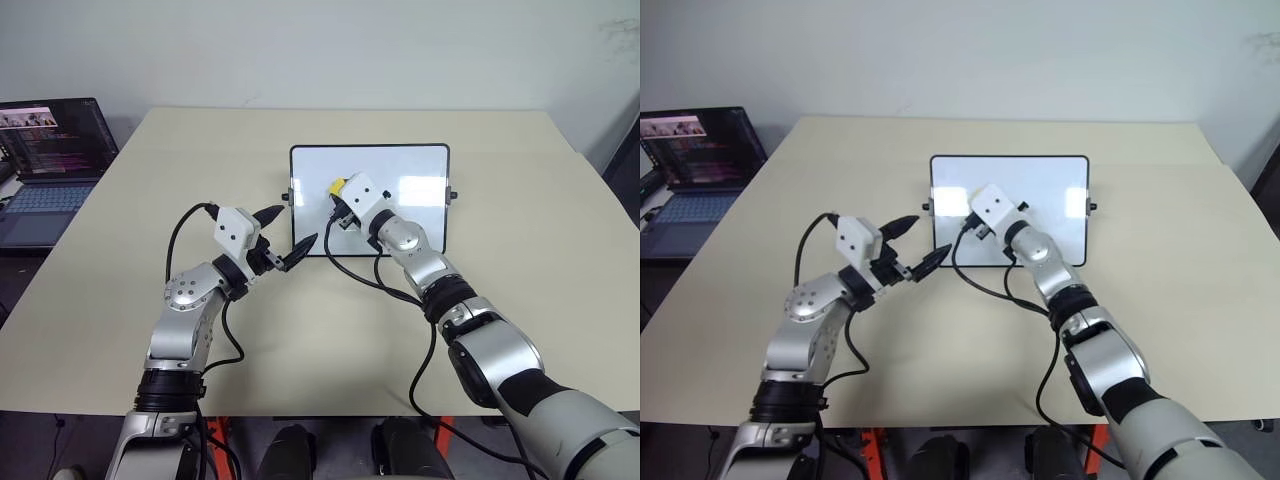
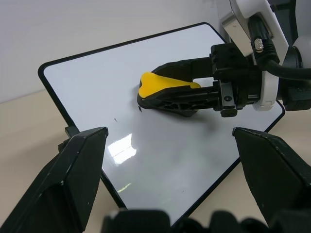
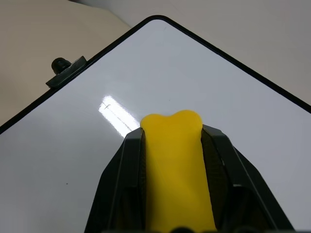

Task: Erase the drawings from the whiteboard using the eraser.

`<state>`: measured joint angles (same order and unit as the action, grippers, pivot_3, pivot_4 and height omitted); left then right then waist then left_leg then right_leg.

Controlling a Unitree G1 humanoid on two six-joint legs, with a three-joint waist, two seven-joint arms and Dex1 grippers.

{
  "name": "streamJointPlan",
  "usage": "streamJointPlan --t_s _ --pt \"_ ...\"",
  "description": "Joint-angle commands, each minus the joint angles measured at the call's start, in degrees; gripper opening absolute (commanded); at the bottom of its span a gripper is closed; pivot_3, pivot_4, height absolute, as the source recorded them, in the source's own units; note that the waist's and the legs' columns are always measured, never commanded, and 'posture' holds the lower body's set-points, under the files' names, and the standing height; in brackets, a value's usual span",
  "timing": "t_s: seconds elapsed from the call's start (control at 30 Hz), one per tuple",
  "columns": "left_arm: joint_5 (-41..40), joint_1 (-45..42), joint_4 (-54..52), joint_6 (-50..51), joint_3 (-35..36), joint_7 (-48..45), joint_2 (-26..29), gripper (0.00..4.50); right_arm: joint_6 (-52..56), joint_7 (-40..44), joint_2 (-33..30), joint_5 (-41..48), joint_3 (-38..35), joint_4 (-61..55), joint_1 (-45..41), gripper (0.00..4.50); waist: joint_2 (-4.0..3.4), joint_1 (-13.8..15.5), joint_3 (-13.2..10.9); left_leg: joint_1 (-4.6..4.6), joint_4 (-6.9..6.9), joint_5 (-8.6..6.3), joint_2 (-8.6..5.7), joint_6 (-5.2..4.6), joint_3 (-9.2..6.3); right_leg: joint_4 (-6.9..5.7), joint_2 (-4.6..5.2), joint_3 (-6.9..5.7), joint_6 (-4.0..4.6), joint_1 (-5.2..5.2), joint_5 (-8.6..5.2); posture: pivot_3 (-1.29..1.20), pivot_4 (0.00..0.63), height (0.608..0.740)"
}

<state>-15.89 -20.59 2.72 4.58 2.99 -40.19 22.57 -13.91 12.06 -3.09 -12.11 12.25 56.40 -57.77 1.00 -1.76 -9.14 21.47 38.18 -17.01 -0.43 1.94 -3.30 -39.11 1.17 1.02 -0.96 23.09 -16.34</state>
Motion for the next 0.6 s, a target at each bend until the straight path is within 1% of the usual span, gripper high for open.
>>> streamJointPlan --t_s 0.03,0.27,0.6 --pt "-0.54 -0.16 -2.17 -0.64 0.75 -0.13 0.70 4.50 3.11 -0.05 0.24 1.22 -1.78 0.57 -0.50 1.27 0.00 -0.03 0.00 0.00 0.00 0.00 0.00 0.00 0.00 0.00 0.00 0.00 0.00 0.00 0.00 0.00 0.150 0.740" --pt "-0.58 0.00 -2.46 -0.43 0.76 -0.09 0.94 4.50 3.75 -0.85 3.01 3.93 -3.90 -5.01 -1.38 1.27 -0.03 -0.11 -0.02 0.05 -0.04 0.00 0.03 0.00 0.01 0.01 -0.02 0.00 0.03 0.08 0.02 0.00 0.150 0.740" --pt "-0.60 -0.08 -2.99 0.15 0.71 0.00 0.98 4.50 4.42 -1.73 4.13 4.98 -5.16 -4.11 -4.52 1.27 -0.04 -0.12 -0.04 0.35 -0.12 0.01 0.04 0.01 0.04 0.17 -0.01 0.00 0.03 0.34 0.02 0.00 0.150 0.740"
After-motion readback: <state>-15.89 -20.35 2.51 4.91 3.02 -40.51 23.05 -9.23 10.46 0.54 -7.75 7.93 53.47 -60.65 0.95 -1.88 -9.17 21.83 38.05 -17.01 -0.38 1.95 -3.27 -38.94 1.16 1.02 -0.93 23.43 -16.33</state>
